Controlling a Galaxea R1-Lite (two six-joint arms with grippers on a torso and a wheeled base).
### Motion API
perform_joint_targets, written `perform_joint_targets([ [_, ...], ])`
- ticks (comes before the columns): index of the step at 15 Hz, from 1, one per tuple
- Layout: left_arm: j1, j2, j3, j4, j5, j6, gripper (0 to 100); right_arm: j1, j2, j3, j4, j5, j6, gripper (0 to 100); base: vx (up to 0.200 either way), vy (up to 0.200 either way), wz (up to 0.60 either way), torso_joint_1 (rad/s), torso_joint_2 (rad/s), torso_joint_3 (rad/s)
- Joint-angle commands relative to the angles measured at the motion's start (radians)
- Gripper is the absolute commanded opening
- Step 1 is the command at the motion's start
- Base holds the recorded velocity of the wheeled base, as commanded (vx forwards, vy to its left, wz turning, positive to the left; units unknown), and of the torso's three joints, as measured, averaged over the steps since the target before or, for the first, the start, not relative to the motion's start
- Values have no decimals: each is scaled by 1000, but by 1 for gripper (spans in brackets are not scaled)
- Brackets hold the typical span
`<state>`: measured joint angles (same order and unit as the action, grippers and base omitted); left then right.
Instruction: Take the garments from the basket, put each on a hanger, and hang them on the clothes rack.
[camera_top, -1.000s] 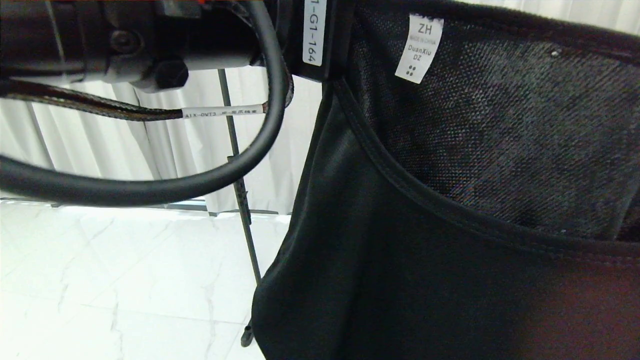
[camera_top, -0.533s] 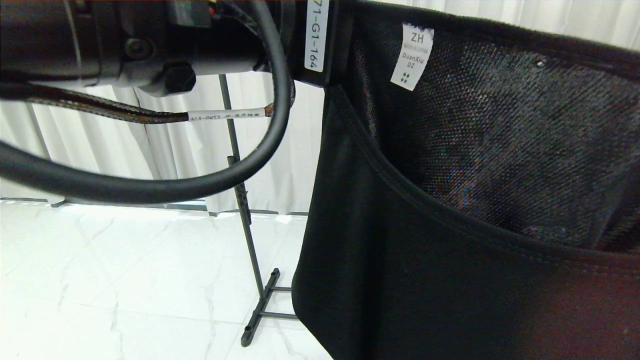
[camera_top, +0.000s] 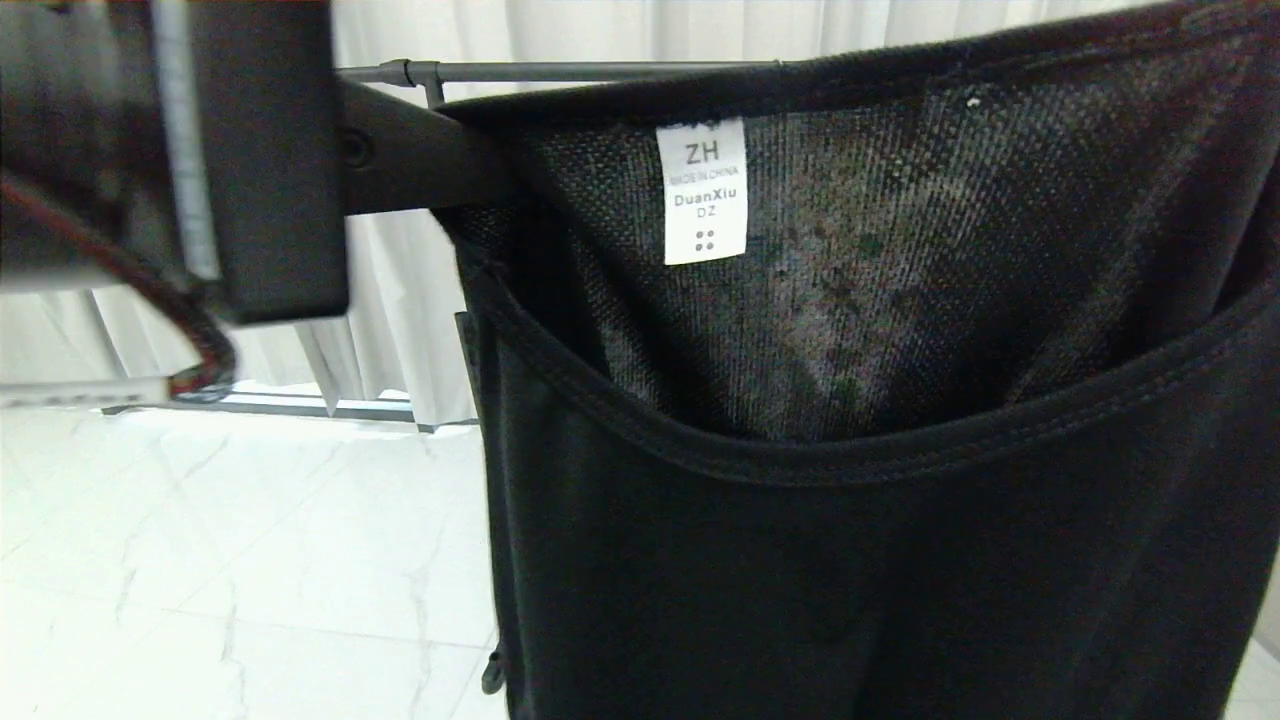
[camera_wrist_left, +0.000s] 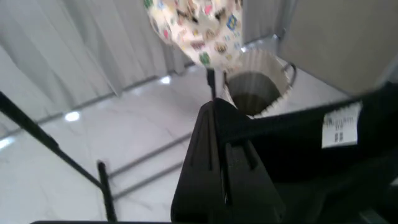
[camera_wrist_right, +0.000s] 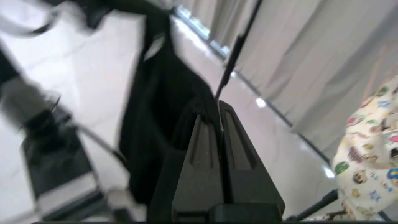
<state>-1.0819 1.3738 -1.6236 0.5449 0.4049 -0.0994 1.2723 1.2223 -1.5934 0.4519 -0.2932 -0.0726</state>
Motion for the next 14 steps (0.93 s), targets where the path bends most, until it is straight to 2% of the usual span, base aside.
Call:
perform_joint_targets([
  [1, -49, -81, -2, 33, 0, -26, 0, -31, 60, 1, -36, 0, -7, 0, 0, 0, 0, 0, 0, 0],
  [4, -277, -104, -79, 52, -1, -183, 0, -79, 171, 27, -285, 0, -39, 0, 0, 0, 0, 0, 0, 0],
  [6, -409, -105, -133, 59, 0, -246, 0, -91, 218, 23, -375, 2, -47, 0, 0, 0, 0, 0, 0, 0],
  [8, -429, -117, -137, 89, 0, -273, 0, -100, 229, 23, -386, 2, -47, 0, 0, 0, 0, 0, 0, 0],
  [14, -460, -144, -134, 175, 0, -272, 0, -151, 226, 24, -387, 2, -47, 0, 0, 0, 0, 0, 0, 0],
])
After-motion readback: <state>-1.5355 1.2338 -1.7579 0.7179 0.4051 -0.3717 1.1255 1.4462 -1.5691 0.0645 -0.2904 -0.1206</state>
